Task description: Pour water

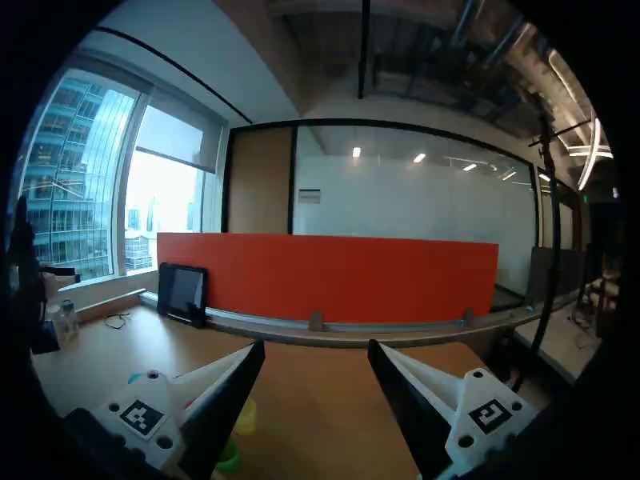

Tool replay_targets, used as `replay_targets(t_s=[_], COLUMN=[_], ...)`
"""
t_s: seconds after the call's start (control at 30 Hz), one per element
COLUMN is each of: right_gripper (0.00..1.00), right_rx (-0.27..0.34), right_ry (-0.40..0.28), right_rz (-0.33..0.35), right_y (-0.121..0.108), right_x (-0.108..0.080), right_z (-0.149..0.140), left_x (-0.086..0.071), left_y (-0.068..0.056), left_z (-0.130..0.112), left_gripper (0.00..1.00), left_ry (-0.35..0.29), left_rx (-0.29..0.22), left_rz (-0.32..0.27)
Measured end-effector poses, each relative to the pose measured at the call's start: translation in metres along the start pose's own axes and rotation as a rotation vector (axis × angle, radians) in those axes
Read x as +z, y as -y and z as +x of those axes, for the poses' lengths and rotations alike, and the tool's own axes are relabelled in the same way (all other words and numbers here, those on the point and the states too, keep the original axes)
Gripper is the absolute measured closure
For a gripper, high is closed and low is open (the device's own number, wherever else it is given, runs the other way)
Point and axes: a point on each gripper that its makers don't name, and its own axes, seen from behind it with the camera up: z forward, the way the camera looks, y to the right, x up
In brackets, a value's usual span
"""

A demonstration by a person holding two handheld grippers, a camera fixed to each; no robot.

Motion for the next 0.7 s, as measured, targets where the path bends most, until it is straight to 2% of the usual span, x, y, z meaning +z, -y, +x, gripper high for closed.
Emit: replay_targets(t_s=[0.17,0.3,0.5,0.7], right_gripper=[0.0,0.0,0.0,0.0], right_rx=[0.005,0.007,0.013,0.02], right_ry=[-0.001,0.012,0.03,0.013], right_rz=[0.016,0.032,0.08,0.188], right_y=[0.002,0.003,0.01,0.028], right_x=[0.0,0.002,0.004,0.003], right_z=[0.018,0.019,0.015,0.021], left_x=[0.001,0.003,0.007,0.013], left_y=[-0.009,-0.016,-0.024,-0.04], left_z=[0.032,0.047,0.049,0.043], left_gripper=[0.03,0.03,0.03,0.03], left_ry=[-0.025,-0.033,-0.017,-0.002], left_rx=[0.001,0.004,0.017,0.019], left_rz=[-0.042,-0.078,-0.124,-0.205])
